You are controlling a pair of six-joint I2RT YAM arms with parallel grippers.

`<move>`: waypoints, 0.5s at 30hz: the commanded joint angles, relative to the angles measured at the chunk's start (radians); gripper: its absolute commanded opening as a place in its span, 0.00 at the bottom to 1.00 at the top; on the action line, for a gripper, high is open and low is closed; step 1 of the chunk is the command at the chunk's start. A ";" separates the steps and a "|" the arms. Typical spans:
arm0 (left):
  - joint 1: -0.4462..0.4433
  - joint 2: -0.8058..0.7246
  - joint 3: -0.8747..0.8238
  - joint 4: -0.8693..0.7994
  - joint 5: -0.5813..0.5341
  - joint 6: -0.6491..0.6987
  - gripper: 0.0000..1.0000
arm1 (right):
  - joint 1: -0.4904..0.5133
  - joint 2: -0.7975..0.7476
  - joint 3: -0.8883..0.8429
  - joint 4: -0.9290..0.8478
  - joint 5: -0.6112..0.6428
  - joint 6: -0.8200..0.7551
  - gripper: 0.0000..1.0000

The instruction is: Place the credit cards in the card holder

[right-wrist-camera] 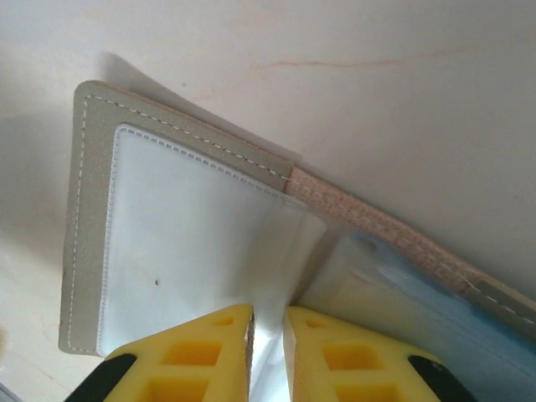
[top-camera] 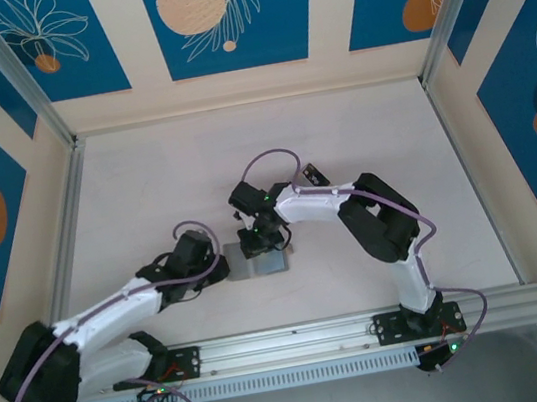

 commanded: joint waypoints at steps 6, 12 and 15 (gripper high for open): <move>0.001 -0.011 0.136 -0.120 0.059 0.107 0.17 | -0.024 0.083 0.017 -0.094 -0.032 -0.050 0.25; 0.002 0.204 0.180 0.056 0.175 0.105 0.01 | -0.049 0.080 0.030 -0.122 -0.045 -0.063 0.24; 0.004 0.297 0.196 0.126 0.201 0.104 0.00 | -0.054 0.075 0.034 -0.138 -0.048 -0.072 0.22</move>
